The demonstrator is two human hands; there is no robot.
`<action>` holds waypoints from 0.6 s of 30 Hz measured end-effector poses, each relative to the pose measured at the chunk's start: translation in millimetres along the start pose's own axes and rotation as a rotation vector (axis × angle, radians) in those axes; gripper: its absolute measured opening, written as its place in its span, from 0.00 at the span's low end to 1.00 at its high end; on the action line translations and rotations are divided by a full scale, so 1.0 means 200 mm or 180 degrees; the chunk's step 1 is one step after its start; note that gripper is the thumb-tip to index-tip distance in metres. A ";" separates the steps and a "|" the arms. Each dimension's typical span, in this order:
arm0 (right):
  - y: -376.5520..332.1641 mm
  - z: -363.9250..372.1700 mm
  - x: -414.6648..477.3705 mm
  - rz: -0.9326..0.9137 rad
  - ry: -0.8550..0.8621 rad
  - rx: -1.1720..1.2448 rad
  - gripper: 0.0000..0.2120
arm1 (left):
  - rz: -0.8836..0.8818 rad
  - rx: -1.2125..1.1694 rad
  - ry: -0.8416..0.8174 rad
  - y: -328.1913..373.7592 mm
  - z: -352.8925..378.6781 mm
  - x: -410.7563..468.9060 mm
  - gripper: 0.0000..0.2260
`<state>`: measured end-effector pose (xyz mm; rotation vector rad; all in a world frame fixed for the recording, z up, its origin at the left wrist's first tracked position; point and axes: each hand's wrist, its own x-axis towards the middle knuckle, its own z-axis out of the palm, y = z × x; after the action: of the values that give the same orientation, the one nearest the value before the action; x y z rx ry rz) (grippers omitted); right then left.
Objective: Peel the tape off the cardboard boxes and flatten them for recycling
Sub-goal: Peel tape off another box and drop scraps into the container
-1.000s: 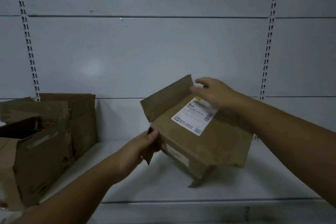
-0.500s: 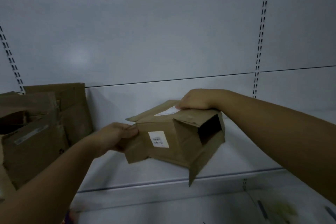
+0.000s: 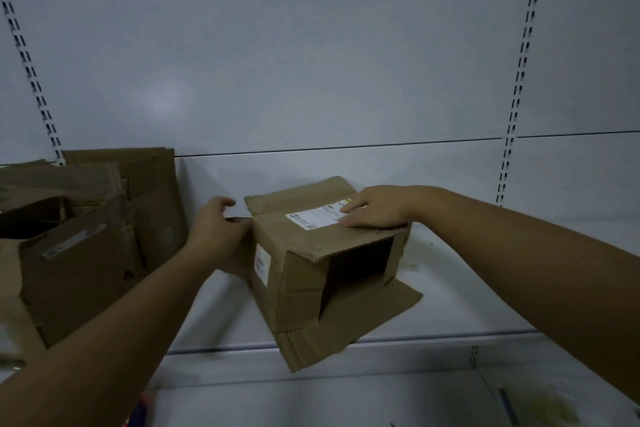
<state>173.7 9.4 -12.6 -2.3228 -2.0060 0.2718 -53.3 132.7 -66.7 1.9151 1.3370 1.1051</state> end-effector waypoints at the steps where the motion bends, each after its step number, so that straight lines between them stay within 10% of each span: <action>1: 0.02 0.00 0.01 0.0057 -0.0024 -0.0027 0.25 | 0.0269 0.0178 0.0257 0.03 0.00 -0.02 0.21; 5: 0.17 0.07 0.03 0.0465 -0.0240 -0.0194 0.26 | 0.1019 0.0566 -0.0523 0.15 0.06 -0.15 0.11; 9: 0.29 0.21 0.00 0.0604 -0.0410 0.0092 0.27 | 0.0749 0.1119 -0.1945 0.17 0.17 -0.24 0.25; 15: 0.27 0.26 0.04 0.0730 -0.0176 0.0130 0.37 | 0.0707 0.1269 -0.2097 0.16 0.23 -0.16 0.24; 18: 0.28 0.27 0.06 0.0689 -0.0127 0.0165 0.37 | 0.1162 0.1196 -0.1179 0.13 0.27 -0.18 0.17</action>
<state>219.6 8.3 -76.4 -2.5218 -1.7404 0.3790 -0.7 90.7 -85.5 2.5654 1.0655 0.6276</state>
